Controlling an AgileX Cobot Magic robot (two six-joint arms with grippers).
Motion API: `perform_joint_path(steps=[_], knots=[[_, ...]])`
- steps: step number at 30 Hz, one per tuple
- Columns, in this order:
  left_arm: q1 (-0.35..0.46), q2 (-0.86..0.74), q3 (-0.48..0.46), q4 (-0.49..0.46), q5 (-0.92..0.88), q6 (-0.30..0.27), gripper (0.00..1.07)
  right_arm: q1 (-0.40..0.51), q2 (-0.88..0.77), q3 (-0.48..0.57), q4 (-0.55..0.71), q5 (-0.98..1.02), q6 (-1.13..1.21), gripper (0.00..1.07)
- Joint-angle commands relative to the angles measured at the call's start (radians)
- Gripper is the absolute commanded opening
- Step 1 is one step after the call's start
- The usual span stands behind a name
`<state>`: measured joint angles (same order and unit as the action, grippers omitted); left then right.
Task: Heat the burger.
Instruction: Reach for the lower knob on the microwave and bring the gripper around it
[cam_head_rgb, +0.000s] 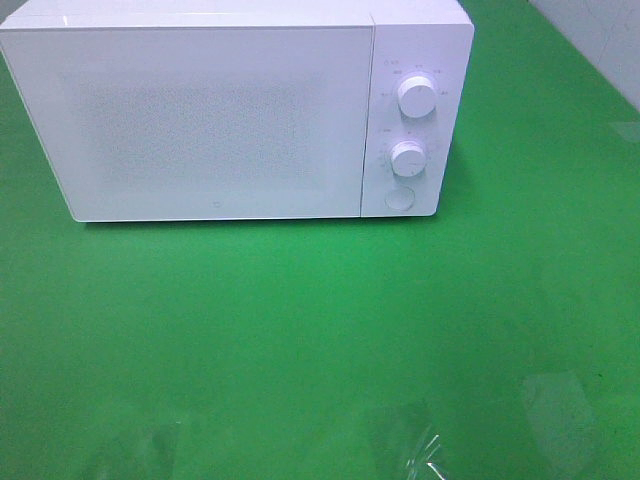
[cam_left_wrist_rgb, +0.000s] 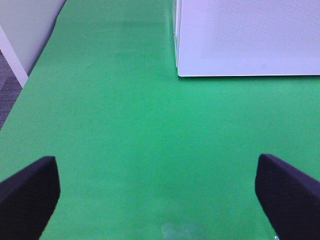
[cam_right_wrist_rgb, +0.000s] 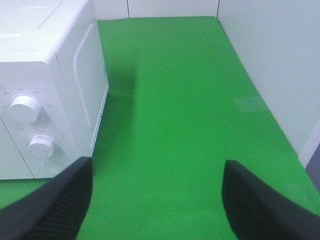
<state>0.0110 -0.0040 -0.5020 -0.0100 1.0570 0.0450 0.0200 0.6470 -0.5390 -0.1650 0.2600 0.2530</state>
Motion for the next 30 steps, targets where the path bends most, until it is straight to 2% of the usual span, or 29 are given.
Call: perform_joint_path(steps=[1, 6, 12, 16, 20, 22, 27, 29, 30], knots=[[0.005, -0.028, 0.001, -0.007, -0.015, -0.004, 0.99, -0.005, 0.037, -0.009, -0.004, -0.061, 0.019, 0.7], [0.005, -0.028, 0.001, -0.007, -0.015, -0.004, 0.99, -0.005, 0.113, -0.004, -0.006, -0.162, 0.025, 0.7], [0.005, -0.028, 0.001, -0.007, -0.015, -0.004, 0.99, -0.005, 0.199, 0.109, -0.003, -0.45, 0.025, 0.7], [0.005, -0.028, 0.001, -0.007, -0.015, -0.004, 0.99, -0.005, 0.255, 0.141, 0.013, -0.498, 0.019, 0.7], [0.005, -0.028, 0.001, -0.007, -0.015, -0.004, 0.99, -0.005, 0.302, 0.164, 0.071, -0.541, 0.008, 0.7], [0.005, -0.028, 0.001, -0.007, -0.015, -0.004, 0.99, -0.004, 0.377, 0.228, 0.113, -0.705, -0.007, 0.7], [0.005, -0.028, 0.001, -0.007, -0.015, -0.004, 0.99, -0.004, 0.425, 0.268, 0.165, -0.828, -0.051, 0.7], [0.005, -0.028, 0.001, -0.007, -0.015, -0.004, 0.99, -0.003, 0.463, 0.296, 0.261, -0.88, -0.125, 0.7], [0.005, -0.028, 0.001, -0.007, -0.015, -0.004, 0.99, -0.003, 0.463, 0.296, 0.261, -0.88, -0.125, 0.7]])
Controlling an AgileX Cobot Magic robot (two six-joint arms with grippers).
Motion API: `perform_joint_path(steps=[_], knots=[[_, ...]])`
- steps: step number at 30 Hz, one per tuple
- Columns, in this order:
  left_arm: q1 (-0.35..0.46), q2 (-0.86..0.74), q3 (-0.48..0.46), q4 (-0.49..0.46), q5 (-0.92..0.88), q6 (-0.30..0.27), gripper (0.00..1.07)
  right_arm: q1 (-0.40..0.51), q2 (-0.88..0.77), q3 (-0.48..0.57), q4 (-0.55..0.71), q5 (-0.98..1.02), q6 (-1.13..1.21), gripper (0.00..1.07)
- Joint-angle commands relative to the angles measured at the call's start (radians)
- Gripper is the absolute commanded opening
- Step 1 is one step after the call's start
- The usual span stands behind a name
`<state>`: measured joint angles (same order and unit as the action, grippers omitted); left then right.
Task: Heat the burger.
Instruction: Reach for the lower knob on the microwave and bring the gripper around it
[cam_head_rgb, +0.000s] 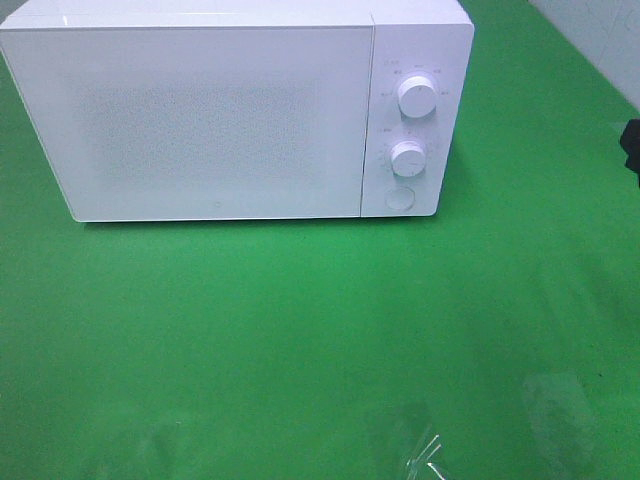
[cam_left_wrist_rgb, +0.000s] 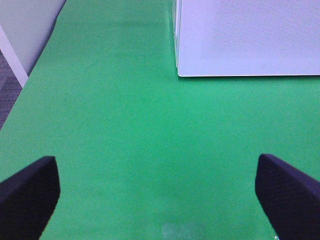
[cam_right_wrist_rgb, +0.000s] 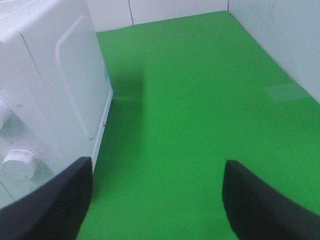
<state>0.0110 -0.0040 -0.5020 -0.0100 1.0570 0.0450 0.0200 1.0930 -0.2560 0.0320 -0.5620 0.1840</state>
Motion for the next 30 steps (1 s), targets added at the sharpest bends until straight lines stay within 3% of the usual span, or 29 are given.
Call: perform_joint_path(steps=[1, 7, 9, 11, 18, 21, 23, 28, 30], knots=[[0.005, -0.028, 0.001, -0.007, -0.015, -0.004, 0.99, -0.003, 0.022, 0.018, 0.083, -0.062, -0.064, 0.7], [0.005, -0.028, 0.001, -0.007, -0.015, -0.004, 0.99, 0.074, 0.025, 0.023, 0.177, -0.086, -0.149, 0.7], [0.005, -0.028, 0.001, -0.007, -0.015, -0.004, 0.99, 0.188, 0.025, 0.023, 0.295, -0.116, -0.307, 0.7], [0.005, -0.028, 0.001, -0.007, -0.015, -0.004, 0.99, 0.24, 0.025, 0.023, 0.355, -0.143, -0.369, 0.7], [0.005, -0.028, 0.001, -0.007, -0.015, -0.004, 0.99, 0.407, 0.025, 0.023, 0.582, -0.277, -0.547, 0.7], [0.005, -0.028, 0.001, -0.007, -0.015, -0.004, 0.99, 0.433, 0.025, 0.023, 0.613, -0.297, -0.568, 0.7], [0.005, -0.028, 0.001, -0.007, -0.015, -0.004, 0.99, 0.536, 0.064, 0.023, 0.705, -0.391, -0.626, 0.7], [0.005, -0.028, 0.001, -0.007, -0.015, -0.004, 0.99, 0.612, 0.133, 0.02, 0.777, -0.471, -0.644, 0.7], [0.005, -0.028, 0.001, -0.007, -0.015, -0.004, 0.99, 0.717, 0.235, 0.015, 0.873, -0.587, -0.639, 0.7]])
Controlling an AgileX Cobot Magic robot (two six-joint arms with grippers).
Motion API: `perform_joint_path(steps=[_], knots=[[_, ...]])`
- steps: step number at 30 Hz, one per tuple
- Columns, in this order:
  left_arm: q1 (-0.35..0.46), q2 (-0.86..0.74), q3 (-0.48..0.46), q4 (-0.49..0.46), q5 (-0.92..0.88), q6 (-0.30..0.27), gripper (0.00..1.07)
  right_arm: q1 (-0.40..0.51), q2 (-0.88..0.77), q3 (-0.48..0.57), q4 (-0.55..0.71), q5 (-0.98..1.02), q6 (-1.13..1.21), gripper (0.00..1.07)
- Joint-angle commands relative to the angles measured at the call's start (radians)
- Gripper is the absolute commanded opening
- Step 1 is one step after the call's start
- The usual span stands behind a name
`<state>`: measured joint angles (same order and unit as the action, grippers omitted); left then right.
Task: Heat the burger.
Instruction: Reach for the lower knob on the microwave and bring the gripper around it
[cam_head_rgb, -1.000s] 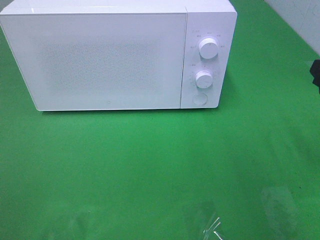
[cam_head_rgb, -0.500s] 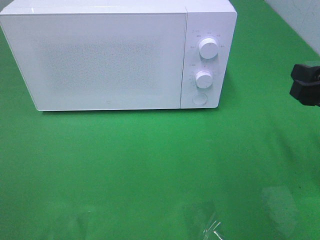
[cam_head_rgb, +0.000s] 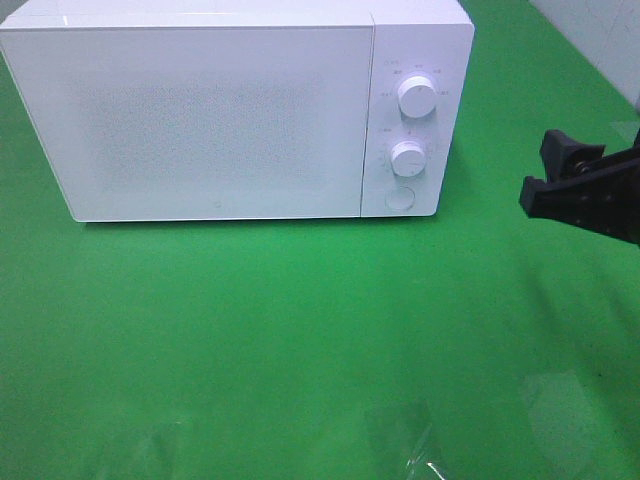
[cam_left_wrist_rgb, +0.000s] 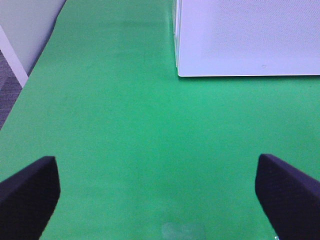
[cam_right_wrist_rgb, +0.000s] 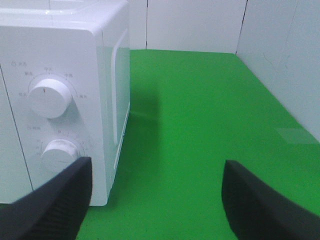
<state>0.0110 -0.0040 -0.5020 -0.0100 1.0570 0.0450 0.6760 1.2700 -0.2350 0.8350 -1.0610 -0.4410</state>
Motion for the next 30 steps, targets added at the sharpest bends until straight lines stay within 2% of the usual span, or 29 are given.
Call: perform_joint_path(steps=[1, 2, 7, 19, 30], knots=[[0.005, -0.028, 0.001, -0.007, -0.015, -0.004, 0.99, 0.061, 0.058, -0.006, 0.07, -0.088, -0.014, 0.7], [0.005, -0.028, 0.001, -0.007, -0.015, -0.004, 0.99, 0.105, 0.105, -0.025, 0.108, -0.121, -0.014, 0.7], [0.005, -0.028, 0.001, -0.007, -0.015, -0.004, 0.99, 0.173, 0.225, -0.095, 0.123, -0.142, -0.015, 0.7], [0.005, -0.028, 0.001, -0.007, -0.015, -0.004, 0.99, 0.178, 0.398, -0.241, 0.124, -0.114, 0.054, 0.7], [0.005, -0.028, 0.001, -0.007, -0.015, -0.004, 0.99, 0.178, 0.477, -0.26, 0.115, -0.119, 0.138, 0.7]])
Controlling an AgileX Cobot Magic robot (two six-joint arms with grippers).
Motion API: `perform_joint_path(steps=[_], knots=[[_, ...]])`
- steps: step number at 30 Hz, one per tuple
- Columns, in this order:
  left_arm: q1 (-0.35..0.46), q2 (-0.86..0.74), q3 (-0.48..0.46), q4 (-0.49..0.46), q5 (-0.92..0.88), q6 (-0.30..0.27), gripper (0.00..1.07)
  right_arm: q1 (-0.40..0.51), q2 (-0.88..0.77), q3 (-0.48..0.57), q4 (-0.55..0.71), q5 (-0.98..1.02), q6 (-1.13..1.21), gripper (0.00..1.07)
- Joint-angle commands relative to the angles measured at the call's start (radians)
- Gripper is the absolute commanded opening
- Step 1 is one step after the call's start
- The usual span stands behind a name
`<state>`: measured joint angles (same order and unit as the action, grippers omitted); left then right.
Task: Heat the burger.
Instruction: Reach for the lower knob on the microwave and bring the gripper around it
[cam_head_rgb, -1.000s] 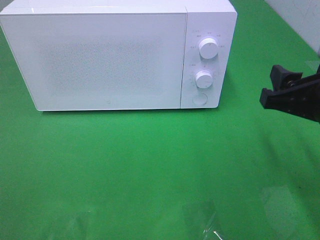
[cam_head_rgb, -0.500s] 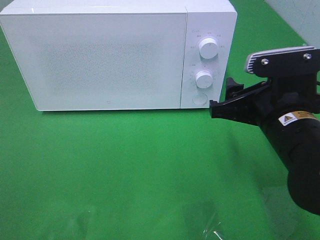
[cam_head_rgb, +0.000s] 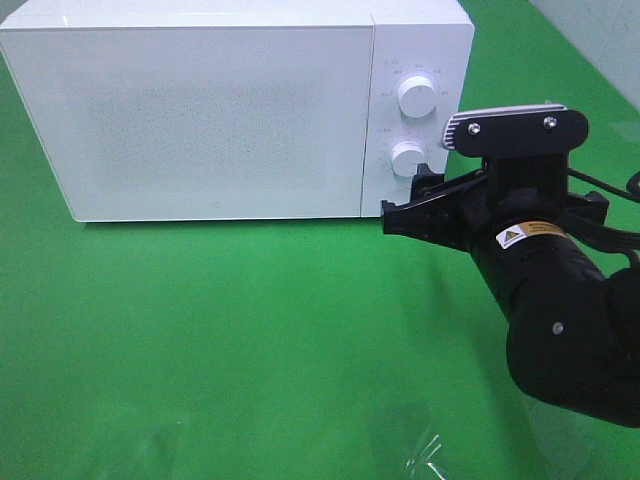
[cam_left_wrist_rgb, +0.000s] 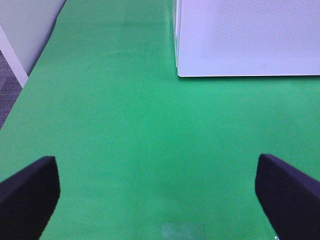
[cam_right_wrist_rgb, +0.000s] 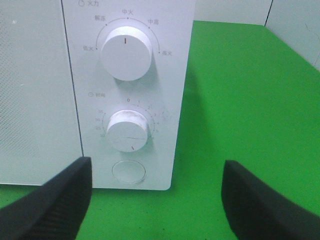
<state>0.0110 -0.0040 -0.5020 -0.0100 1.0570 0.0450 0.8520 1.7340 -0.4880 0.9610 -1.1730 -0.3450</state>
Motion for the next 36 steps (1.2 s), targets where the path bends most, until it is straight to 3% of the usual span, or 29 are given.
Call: perform_joint_path(steps=[1, 18, 24, 26, 36], knots=[[0.005, -0.028, 0.001, -0.007, -0.015, -0.004, 0.99, 0.002, 0.017, -0.007, -0.011, -0.009, 0.059, 0.7], [0.005, -0.028, 0.001, -0.007, -0.015, -0.004, 0.99, -0.002, 0.085, -0.011, -0.066, -0.056, 0.113, 0.7], [0.005, -0.028, 0.001, -0.007, -0.015, -0.004, 0.99, -0.033, 0.12, -0.048, -0.128, -0.038, 0.108, 0.7], [0.005, -0.023, 0.001, -0.007, -0.015, -0.004, 0.99, -0.079, 0.155, -0.093, -0.201, -0.029, 0.11, 0.7], [0.005, -0.022, 0.001, -0.007, -0.015, -0.004, 0.99, -0.131, 0.215, -0.171, -0.235, -0.032, 0.11, 0.7]])
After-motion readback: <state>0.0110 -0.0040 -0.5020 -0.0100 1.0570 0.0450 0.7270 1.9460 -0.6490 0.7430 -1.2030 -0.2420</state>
